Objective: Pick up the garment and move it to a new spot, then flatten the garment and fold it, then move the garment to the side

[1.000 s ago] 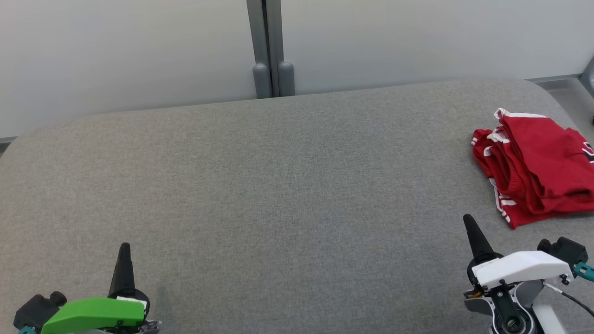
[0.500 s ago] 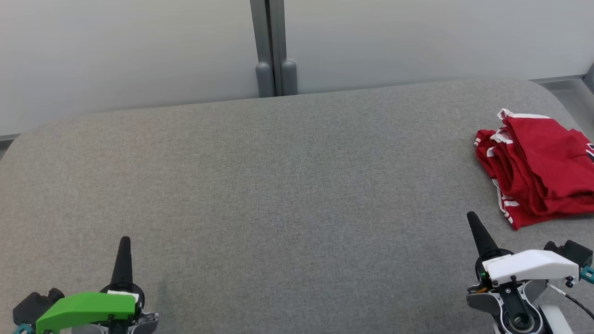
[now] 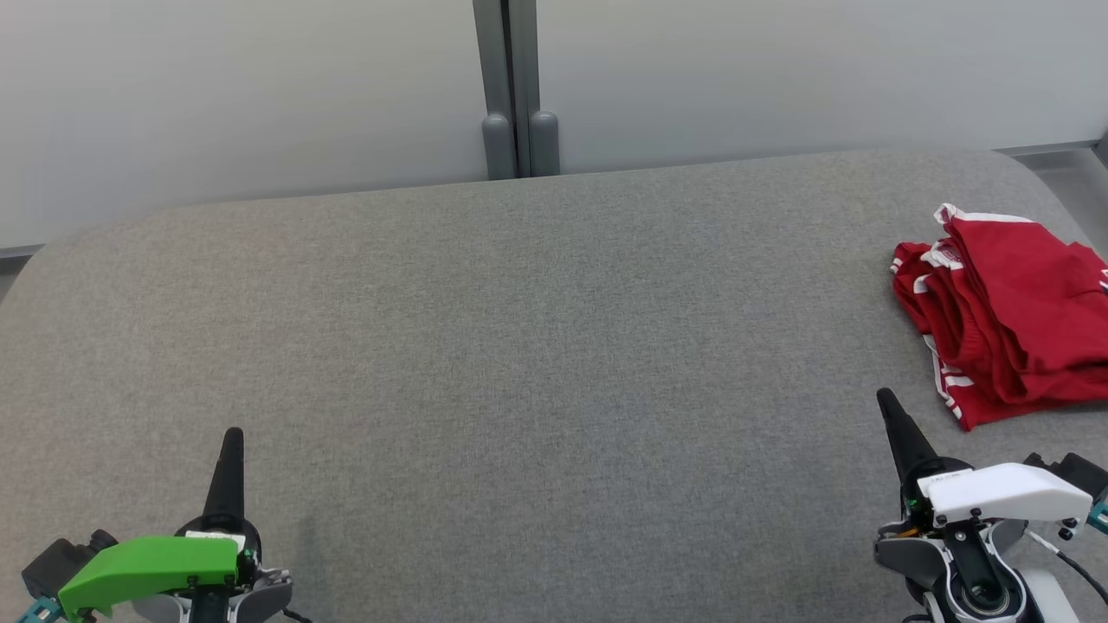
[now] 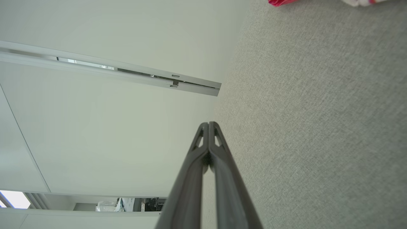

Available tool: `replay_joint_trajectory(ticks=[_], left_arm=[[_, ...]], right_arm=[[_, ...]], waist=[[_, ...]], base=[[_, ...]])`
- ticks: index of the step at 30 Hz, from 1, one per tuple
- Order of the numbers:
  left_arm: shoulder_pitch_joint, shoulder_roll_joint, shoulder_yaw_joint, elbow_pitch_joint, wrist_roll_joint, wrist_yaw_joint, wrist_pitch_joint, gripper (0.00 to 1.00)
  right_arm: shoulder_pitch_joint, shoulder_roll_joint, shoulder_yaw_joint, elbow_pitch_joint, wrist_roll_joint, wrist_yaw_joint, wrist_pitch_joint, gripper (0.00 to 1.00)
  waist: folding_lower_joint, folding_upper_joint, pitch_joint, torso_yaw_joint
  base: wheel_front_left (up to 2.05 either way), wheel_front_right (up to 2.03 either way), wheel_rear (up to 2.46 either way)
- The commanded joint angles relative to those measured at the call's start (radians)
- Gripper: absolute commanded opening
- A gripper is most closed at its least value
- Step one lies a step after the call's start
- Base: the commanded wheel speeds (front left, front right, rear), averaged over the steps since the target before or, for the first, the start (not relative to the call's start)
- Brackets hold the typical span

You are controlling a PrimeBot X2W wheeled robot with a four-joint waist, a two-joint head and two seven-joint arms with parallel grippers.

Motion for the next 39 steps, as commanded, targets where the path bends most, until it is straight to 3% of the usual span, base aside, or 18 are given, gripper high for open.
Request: replay_joint_trajectory(ticks=[1, 39], left_arm=[[-0.025, 0.009, 0.006, -0.002, -0.02, -0.007, 0.008, 0.0], [-0.059, 0.01, 0.019, 0.009, -0.252, -0.02, 0.074, 0.0]], right_arm=[[-0.018, 0.0, -0.006, -0.011, 0.024, 0.0, 0.006, 0.0], [-0.015, 0.011, -0.05, -0.028, 0.264, 0.0, 0.052, 0.0]], waist=[[0.0, 0.0, 0.0, 0.001], [0.0, 0.0, 0.006, 0.02]], base=[[0.0, 0.0, 0.0], [0.0, 0.0, 0.0]])
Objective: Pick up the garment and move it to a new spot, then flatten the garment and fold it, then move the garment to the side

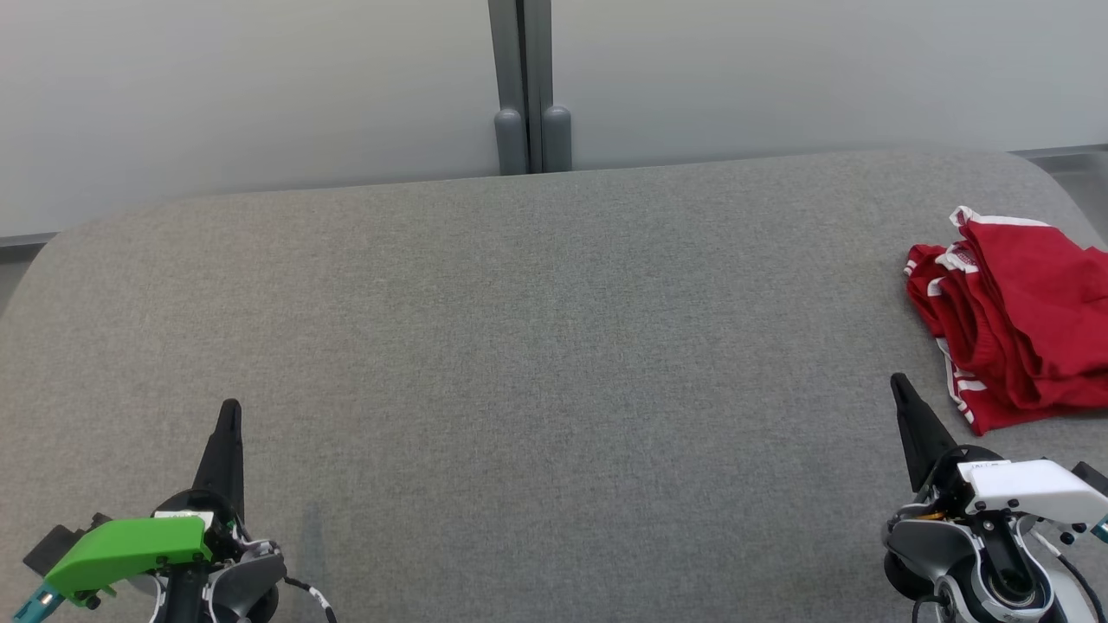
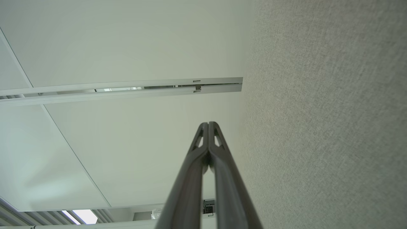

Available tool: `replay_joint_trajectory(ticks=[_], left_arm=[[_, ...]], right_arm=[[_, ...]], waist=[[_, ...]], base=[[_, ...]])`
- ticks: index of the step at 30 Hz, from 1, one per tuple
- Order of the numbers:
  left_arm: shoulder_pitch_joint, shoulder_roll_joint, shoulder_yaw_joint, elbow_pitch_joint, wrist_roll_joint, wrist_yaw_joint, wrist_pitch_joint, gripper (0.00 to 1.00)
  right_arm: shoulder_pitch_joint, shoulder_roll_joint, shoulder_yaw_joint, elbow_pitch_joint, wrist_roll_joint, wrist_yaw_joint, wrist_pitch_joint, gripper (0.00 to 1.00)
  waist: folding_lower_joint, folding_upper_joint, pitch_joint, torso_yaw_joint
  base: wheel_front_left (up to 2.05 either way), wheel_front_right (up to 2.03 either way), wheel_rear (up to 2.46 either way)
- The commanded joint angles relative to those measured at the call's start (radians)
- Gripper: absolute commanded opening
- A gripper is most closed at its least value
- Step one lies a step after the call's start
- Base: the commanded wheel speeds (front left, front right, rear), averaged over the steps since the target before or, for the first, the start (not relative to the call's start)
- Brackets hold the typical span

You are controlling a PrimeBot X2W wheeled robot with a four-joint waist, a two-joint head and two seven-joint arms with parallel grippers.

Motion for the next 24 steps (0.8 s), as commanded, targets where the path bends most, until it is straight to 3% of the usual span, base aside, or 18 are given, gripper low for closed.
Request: replay_joint_trajectory(ticks=[1, 24], left_arm=[[-0.012, 0.007, 0.003, 0.001, -0.003, -0.006, 0.005, 0.0], [-0.012, 0.007, 0.003, 0.001, -0.002, -0.006, 0.004, 0.0]], right_arm=[[-0.006, 0.0, -0.002, -0.006, 0.006, 0.0, 0.002, 0.0], [-0.006, -0.001, -0.002, -0.006, 0.007, 0.0, 0.002, 0.0]], waist=[[0.0, 0.0, 0.0, 0.0], [0.0, 0.0, 0.0, 0.0]], base=[[0.0, 0.0, 0.0], [0.0, 0.0, 0.0]])
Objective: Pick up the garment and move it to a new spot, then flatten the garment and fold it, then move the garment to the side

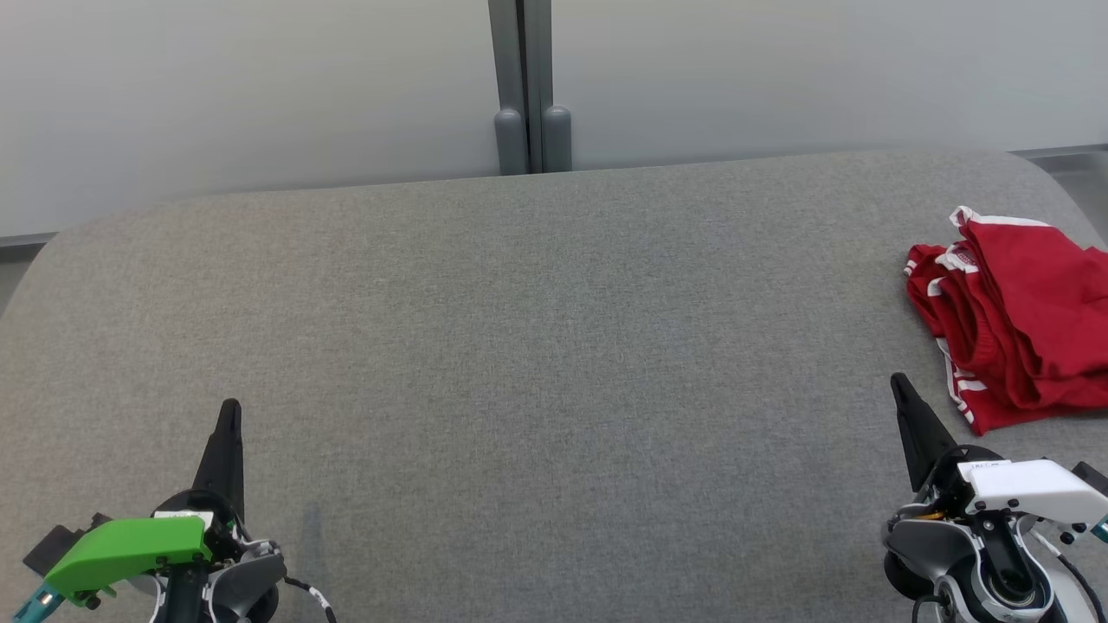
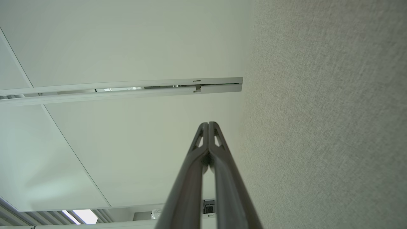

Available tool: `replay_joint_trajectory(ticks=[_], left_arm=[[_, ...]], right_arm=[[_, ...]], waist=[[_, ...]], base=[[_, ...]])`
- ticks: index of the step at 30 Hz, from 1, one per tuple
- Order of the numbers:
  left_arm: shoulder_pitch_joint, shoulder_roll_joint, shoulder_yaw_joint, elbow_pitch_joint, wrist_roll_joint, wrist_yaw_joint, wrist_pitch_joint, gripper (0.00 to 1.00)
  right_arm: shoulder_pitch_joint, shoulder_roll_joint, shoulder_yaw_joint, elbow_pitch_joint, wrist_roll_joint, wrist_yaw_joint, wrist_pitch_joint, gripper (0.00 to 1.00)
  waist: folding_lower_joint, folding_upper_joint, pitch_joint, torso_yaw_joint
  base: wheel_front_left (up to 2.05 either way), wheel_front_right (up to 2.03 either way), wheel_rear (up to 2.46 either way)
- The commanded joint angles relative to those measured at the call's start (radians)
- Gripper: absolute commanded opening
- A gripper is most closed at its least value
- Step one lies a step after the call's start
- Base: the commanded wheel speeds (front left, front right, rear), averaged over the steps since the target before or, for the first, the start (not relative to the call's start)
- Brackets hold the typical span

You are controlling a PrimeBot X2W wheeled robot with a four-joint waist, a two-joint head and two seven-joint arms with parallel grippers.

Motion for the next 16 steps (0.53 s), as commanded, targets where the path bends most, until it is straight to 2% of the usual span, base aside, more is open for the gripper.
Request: replay_joint_trajectory(ticks=[1, 16], left_arm=[[-0.012, 0.007, 0.003, 0.001, -0.001, -0.006, 0.004, 0.0], [-0.012, 0.007, 0.003, 0.001, -0.001, -0.006, 0.004, 0.0]], right_arm=[[-0.005, -0.001, -0.001, -0.005, 0.007, 0.0, 0.002, 0.0], [-0.005, -0.001, -0.001, -0.005, 0.007, 0.0, 0.002, 0.0]], waist=[[0.0, -0.0001, 0.0, 0.0], [0.0, -0.0001, 0.0, 0.0]], base=[[0.0, 0.0, 0.0], [0.0, 0.0, 0.0]])
